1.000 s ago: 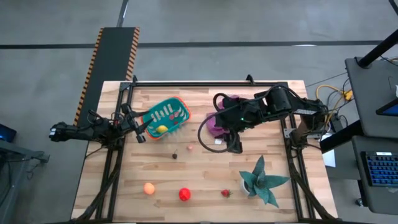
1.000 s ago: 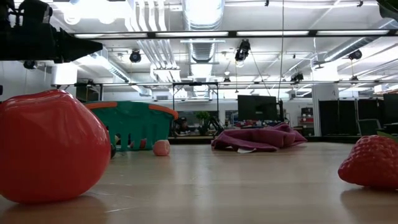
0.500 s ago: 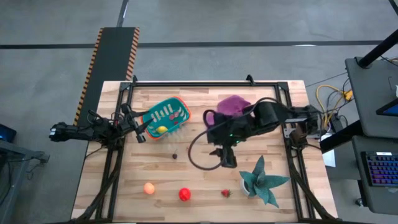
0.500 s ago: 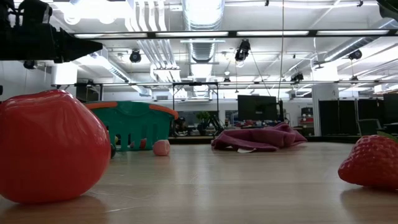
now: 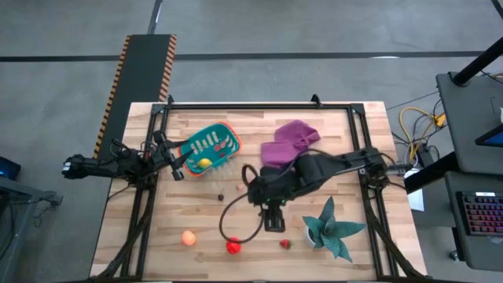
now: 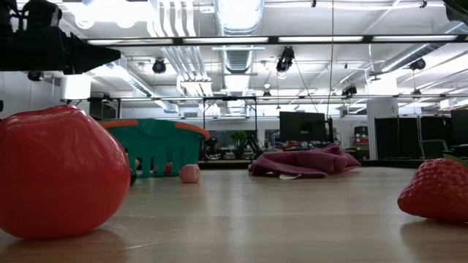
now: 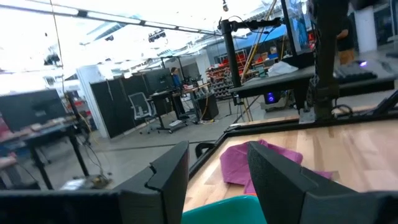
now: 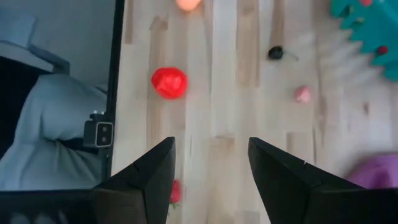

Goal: Pick and placing Produce into tupperware
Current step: Put the red strawberry into the blue basket

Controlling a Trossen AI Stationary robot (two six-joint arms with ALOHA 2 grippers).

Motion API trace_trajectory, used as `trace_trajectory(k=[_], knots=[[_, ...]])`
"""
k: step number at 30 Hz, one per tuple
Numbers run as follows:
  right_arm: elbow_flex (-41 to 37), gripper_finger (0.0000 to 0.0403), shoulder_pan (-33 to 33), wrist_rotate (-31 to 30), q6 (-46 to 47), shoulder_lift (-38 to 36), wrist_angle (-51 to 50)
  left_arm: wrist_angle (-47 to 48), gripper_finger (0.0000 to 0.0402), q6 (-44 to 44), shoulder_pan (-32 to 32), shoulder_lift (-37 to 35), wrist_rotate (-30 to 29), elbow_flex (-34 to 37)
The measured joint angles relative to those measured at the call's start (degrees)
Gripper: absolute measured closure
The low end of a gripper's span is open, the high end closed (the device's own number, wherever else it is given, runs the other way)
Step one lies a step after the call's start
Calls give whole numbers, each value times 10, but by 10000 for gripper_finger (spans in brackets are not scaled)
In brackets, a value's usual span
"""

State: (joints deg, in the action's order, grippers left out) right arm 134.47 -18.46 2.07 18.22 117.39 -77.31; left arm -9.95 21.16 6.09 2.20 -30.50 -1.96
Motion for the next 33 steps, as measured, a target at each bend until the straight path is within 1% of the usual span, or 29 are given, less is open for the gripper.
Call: trace_trajectory(k=[5, 11, 16, 21, 25, 33], knots=[[0, 209, -26, -1, 23, 40, 1, 2, 251, -45, 0, 0, 0, 0], [0, 209, -46, 32, 58, 82, -3, 4, 251, -45, 0, 1, 0, 0], [0, 209, -52, 50, 77, 113, -46, 5, 251, -43, 0, 1, 0, 0], [0, 209, -56, 59, 78, 143, -105, 5, 251, -43, 0, 1, 0, 0], [0, 209, -63, 73, 70, 167, -106, 8, 251, -43, 0, 2, 0, 0], [0, 208, -72, 83, 47, 196, -108, 32, 251, -43, 0, 2, 0, 0]])
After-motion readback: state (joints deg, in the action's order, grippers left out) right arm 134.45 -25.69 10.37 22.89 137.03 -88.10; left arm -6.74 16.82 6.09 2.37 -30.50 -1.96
